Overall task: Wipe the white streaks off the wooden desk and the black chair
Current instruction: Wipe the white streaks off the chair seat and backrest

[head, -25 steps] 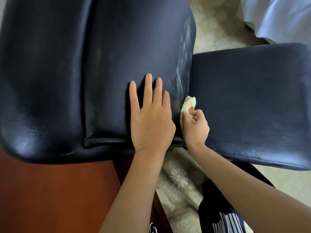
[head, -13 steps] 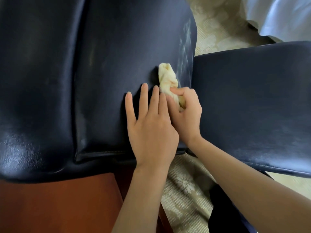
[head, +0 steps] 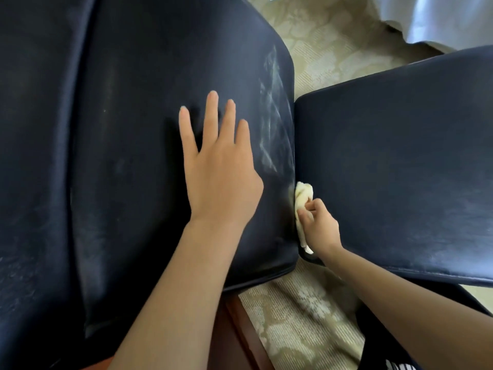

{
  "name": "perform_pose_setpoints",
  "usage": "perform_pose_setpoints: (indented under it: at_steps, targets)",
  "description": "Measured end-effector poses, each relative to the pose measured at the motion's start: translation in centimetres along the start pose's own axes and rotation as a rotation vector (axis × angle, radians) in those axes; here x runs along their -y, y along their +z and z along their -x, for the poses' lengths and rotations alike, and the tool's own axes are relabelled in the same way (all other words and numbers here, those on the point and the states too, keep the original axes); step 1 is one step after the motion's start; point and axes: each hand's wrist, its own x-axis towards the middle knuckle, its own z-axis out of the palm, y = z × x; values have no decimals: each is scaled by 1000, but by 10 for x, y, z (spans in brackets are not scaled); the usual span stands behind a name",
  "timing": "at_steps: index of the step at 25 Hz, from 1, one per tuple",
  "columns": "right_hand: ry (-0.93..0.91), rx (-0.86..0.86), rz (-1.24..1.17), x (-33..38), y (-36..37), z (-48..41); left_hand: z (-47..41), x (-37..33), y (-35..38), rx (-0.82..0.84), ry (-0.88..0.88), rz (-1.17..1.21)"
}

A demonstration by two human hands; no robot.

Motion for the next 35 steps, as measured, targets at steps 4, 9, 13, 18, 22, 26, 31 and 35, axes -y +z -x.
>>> perform_pose_setpoints:
  at_steps: [4, 9, 13, 18, 22, 26, 31, 35]
  targets:
    - [112, 22, -110, 10, -4, -7, -21, -4, 11, 29, -10, 29]
    - [-46, -86, -113, 50, -3, -9, -23, -6, 20, -45, -53, 48]
    - [-349, -119, -151, 99, -8, -5, -26, -7, 21, -82, -63, 106]
    - [-719, -128, -238, 128, -4, 10, -24, -8, 17, -77, -66, 230]
    - [-556, -151, -292, 91, 2, 2, -22, -6, 17, -70, -35, 190]
    - [-269, -150, -294, 55, 3, -13, -23, -8, 20, -38, -31, 130]
    - [73, -134, -344, 40, 3, -30, -21, -9, 21, 44, 3, -69]
    - [268, -114, -282, 55, -1, -49, -19, -10, 21, 49, -3, -135]
